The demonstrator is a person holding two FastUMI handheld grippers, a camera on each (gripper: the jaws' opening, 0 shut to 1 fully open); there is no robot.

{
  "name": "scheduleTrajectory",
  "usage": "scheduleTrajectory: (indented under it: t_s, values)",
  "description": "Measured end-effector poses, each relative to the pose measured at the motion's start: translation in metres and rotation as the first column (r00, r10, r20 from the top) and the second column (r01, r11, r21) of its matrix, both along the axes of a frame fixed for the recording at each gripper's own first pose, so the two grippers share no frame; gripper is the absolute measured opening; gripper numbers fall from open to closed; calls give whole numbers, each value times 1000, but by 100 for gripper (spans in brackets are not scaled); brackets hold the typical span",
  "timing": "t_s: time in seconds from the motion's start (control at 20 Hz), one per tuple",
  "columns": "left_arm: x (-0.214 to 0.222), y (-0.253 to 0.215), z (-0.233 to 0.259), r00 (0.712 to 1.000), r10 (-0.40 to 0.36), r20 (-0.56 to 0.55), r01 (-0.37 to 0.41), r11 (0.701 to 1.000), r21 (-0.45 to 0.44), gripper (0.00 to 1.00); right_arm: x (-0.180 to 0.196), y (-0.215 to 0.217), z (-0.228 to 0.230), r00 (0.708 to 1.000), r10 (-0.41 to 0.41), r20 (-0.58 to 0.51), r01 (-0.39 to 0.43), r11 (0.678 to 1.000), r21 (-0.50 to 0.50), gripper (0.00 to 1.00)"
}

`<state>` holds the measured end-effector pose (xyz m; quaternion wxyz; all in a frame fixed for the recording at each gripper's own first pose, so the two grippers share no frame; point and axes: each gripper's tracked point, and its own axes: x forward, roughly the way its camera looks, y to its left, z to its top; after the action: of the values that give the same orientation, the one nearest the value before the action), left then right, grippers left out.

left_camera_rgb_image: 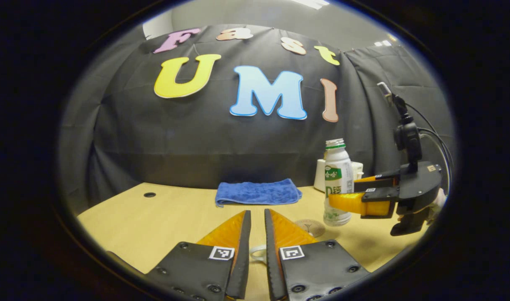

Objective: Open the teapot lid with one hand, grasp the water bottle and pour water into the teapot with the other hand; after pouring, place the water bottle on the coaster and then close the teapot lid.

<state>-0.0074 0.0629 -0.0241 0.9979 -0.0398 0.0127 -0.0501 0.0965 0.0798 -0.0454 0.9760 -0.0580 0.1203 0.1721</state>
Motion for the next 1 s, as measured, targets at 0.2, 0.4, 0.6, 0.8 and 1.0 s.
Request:
scheduleTrajectory:
  t_s: [0.2, 0.4, 0.6, 0.8, 1.0]
  values:
    - [-5, 21, -7, 1000, 23, -15, -24, 1000, -14, 29, 15, 14, -9, 1000, -8, -27, 9, 998, 62, 71]
    - [-9, 38, -16, 999, 45, -25, -46, 999, -30, 29, 30, 15, -25, 998, -28, -52, 33, 995, 89, 71]
    - [-10, 50, -26, 997, 59, -41, -61, 997, -49, 29, 39, 18, -33, 998, -41, -57, 46, 994, 99, 71]
    - [-10, 57, -32, 997, 66, -48, -69, 996, -63, 29, 45, 20, -35, 998, -49, -33, 52, 994, 99, 71]
    - [-10, 61, -35, 996, 72, -51, -76, 995, -70, 29, 48, 21, -37, 998, -58, -1, 58, 994, 95, 71]
